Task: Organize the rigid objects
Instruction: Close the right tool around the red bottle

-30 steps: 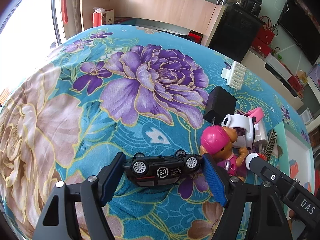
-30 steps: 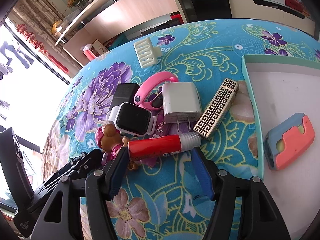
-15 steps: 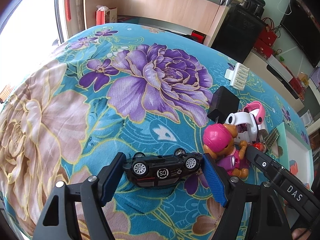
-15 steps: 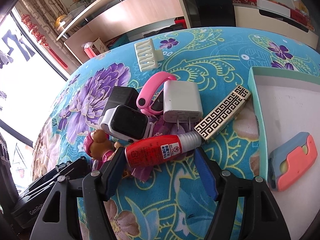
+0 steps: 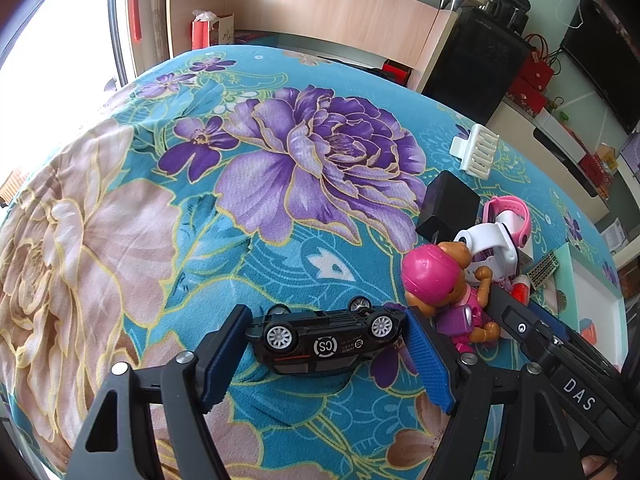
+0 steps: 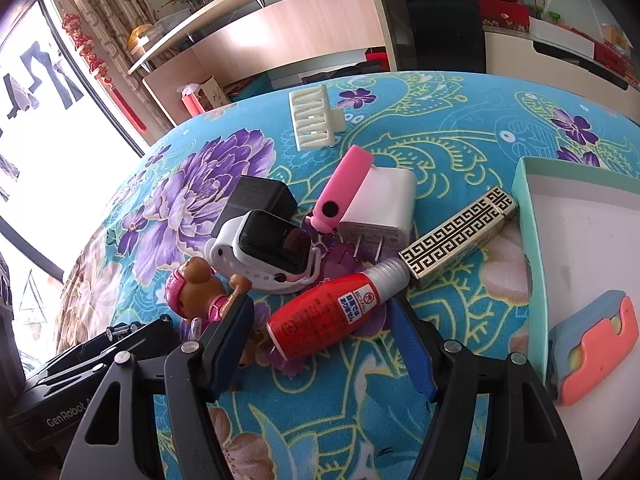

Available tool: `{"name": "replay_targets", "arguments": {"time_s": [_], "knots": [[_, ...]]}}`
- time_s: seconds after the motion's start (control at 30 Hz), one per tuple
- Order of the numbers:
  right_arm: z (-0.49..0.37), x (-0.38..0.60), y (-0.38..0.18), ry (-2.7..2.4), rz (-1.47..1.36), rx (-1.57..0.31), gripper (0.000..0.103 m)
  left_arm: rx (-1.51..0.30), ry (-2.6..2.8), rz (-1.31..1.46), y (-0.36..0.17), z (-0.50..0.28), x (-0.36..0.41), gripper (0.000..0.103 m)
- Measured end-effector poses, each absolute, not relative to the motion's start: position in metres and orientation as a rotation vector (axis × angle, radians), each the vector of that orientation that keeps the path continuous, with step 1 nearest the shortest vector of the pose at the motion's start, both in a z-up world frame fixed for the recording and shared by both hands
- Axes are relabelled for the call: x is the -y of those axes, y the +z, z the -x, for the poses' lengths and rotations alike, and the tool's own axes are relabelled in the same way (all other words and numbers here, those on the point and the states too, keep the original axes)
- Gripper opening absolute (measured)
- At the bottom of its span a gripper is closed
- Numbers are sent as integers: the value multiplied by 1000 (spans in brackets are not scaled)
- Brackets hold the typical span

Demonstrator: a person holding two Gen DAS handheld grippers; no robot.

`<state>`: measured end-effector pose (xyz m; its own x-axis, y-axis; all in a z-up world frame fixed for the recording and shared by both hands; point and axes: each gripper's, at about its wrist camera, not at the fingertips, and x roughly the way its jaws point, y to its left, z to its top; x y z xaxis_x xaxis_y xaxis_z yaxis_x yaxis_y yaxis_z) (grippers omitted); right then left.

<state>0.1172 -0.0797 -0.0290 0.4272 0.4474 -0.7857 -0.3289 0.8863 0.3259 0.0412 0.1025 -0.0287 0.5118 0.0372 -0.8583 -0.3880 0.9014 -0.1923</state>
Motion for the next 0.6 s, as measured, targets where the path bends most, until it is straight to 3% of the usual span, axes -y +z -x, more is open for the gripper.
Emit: {"name": "replay_targets", "arguments": {"time_s": [0.37, 0.6], "knots": [[-106, 78, -25, 427, -27, -1025, 70, -1007, 263, 391, -29, -41, -103, 79], [-100, 82, -22, 399, 36, -1026, 58, -1008, 263, 389, -29, -40, -104, 79]]}}
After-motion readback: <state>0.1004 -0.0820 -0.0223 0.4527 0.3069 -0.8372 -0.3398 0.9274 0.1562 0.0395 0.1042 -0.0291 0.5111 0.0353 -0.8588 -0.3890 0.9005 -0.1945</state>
